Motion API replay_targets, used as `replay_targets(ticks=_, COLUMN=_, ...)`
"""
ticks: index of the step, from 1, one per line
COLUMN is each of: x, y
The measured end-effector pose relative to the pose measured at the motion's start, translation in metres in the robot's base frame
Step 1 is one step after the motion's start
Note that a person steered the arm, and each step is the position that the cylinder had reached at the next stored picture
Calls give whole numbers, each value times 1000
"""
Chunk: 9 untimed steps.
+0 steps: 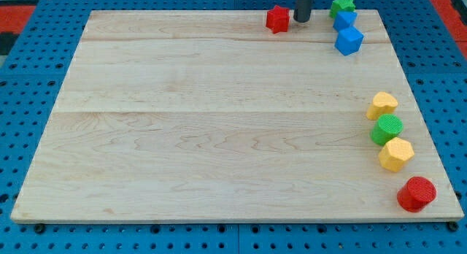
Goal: Adjust the red star inits original position
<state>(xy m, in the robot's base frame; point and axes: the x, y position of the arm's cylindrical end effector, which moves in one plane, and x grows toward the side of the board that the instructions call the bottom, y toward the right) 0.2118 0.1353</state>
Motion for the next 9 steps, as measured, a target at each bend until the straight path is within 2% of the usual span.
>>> replay_targets(ticks=3, x=0, y=-18)
replay_targets(ticks=5, x=25, y=-13)
replay_targets(ticks=6, x=3, y=11)
replay_targets(ticks=7, x=-11, y=2)
replay_targets(ticks=9, x=4, y=-47)
